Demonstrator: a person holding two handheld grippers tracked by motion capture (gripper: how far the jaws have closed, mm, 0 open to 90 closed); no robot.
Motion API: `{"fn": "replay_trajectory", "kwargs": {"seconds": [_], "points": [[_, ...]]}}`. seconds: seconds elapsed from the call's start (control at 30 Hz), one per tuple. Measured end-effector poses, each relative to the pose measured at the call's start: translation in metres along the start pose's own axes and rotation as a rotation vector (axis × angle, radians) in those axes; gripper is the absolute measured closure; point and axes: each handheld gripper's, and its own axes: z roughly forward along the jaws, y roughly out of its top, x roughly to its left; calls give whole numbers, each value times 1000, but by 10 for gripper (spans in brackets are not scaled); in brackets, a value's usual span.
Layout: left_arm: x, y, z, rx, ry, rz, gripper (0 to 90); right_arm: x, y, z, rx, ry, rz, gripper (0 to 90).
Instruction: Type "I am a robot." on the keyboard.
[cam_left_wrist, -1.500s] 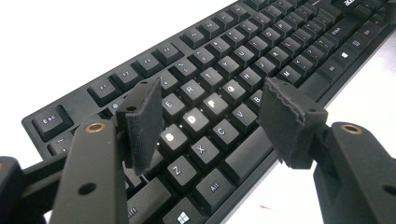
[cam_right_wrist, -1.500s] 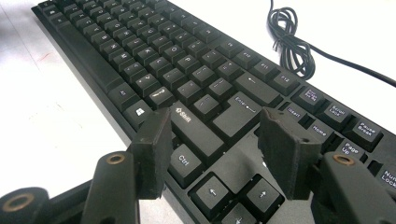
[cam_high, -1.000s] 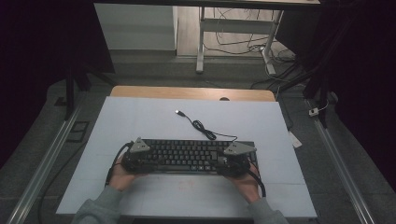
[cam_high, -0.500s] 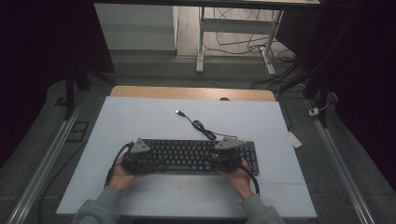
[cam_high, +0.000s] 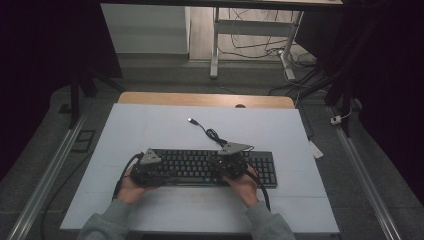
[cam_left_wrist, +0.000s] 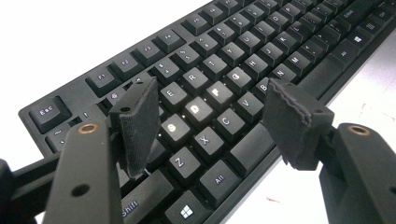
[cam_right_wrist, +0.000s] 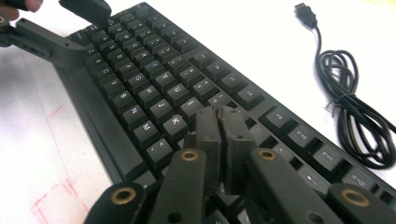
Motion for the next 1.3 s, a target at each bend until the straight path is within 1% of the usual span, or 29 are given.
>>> {"fn": "replay_trajectory", "kwargs": {"seconds": [0.27, 0.47, 0.63, 0.83, 1.13, 1.23, 1.3], "points": [[1, -1, 1, 3, 1, 1, 364, 3, 8, 17, 31, 1, -5, 895], [1, -1, 1, 4, 1, 2, 363, 2, 7, 26, 50, -11, -2, 895], [1, -1, 2, 11, 1, 6, 363, 1, 7, 29, 50, -18, 8, 895], [1, -1, 2, 13, 3, 8, 363, 2, 6, 32, 53, -15, 11, 895], [1, -2, 3, 18, 3, 10, 361, 3, 7, 35, 67, -21, 3, 895], [1, -2, 3, 20, 3, 13, 360, 3, 7, 37, 84, -30, -1, 896], [1, -2, 3, 19, 4, 14, 360, 4, 7, 36, 79, -30, 2, 896]]}}
